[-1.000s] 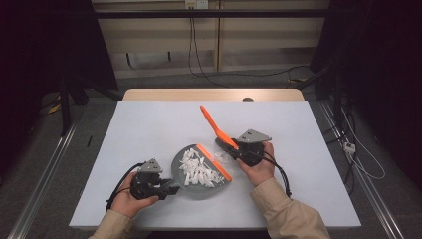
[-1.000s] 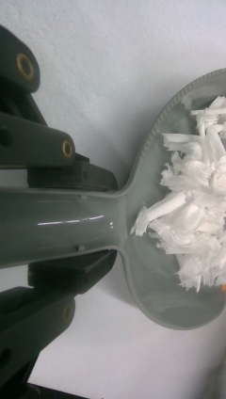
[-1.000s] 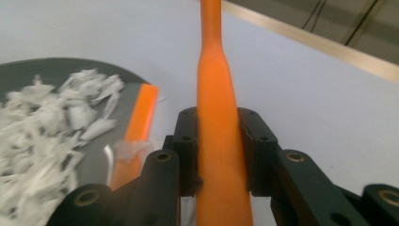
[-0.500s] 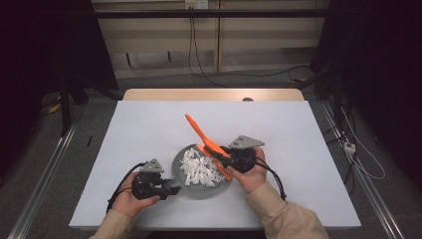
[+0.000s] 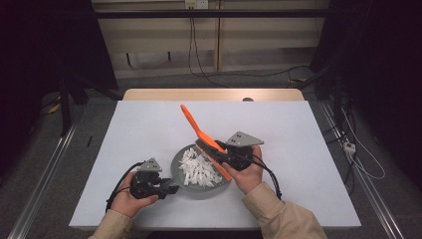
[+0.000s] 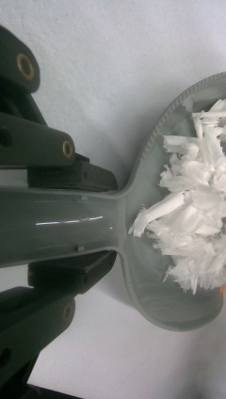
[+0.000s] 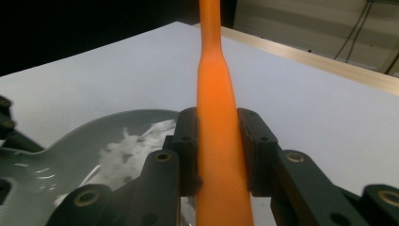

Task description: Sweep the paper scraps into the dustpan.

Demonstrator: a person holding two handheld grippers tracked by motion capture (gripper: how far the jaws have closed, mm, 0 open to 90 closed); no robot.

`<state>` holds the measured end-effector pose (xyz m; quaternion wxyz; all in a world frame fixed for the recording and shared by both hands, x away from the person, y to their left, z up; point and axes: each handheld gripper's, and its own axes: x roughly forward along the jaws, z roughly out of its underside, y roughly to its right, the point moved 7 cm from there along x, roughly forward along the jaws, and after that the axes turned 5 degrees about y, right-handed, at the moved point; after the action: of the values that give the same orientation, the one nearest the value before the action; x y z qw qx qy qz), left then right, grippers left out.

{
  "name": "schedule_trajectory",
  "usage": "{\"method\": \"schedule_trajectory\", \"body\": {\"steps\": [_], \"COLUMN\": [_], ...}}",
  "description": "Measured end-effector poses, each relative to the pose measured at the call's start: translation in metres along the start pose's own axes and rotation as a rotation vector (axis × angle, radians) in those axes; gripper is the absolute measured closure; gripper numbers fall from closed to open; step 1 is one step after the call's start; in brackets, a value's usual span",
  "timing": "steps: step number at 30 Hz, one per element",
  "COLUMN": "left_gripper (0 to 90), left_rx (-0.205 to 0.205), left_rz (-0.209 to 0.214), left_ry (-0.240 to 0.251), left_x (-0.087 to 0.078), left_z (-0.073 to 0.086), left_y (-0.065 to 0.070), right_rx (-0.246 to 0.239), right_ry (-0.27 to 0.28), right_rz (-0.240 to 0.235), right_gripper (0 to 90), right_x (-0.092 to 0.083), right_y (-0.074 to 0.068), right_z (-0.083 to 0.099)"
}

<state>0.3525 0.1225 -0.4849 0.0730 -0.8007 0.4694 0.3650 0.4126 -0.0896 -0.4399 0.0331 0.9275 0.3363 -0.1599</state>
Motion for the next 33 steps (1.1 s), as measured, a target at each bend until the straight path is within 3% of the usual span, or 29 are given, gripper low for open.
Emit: {"method": "schedule_trajectory", "body": {"steps": [5, 12, 19, 22, 26, 28, 31, 33], "left_gripper": [62.2, 62.2, 62.2, 62.2, 62.2, 62.2, 62.2, 62.2], "left_rx": [0.001, -0.004, -0.006, -0.008, -0.011, -0.009, -0.008, -0.007], "left_rz": [0.003, 0.005, 0.009, 0.012, 0.009, 0.008, 0.008, 0.009], "left_ry": [-0.001, -0.006, -0.013, -0.013, -0.014, -0.016, -0.016, -0.019], "left_x": [-0.006, -0.013, -0.011, -0.012, -0.011, -0.010, -0.010, -0.010], "left_z": [0.001, 0.004, 0.004, 0.003, 0.004, 0.004, 0.004, 0.005], "left_y": [-0.002, -0.007, -0.007, -0.007, -0.007, -0.008, -0.007, -0.007], "right_rx": [0.008, -0.062, -0.057, -0.012, 0.011, 0.054, -0.001, 0.021], "right_ry": [-0.008, -0.052, -0.106, -0.092, -0.065, -0.051, -0.034, -0.012], "right_rz": [0.045, 0.120, 0.031, -0.021, -0.054, -0.091, -0.075, -0.067], "right_gripper": [71.5, 71.5, 69.9, 70.1, 70.9, 71.2, 71.3, 71.3], "right_x": [0.011, 0.025, 0.026, 0.026, 0.023, 0.020, 0.017, 0.015], "right_y": [0.015, 0.031, 0.005, -0.004, -0.012, -0.016, -0.018, -0.012], "right_z": [0.006, 0.020, 0.024, 0.022, 0.015, 0.011, 0.006, 0.002]}}
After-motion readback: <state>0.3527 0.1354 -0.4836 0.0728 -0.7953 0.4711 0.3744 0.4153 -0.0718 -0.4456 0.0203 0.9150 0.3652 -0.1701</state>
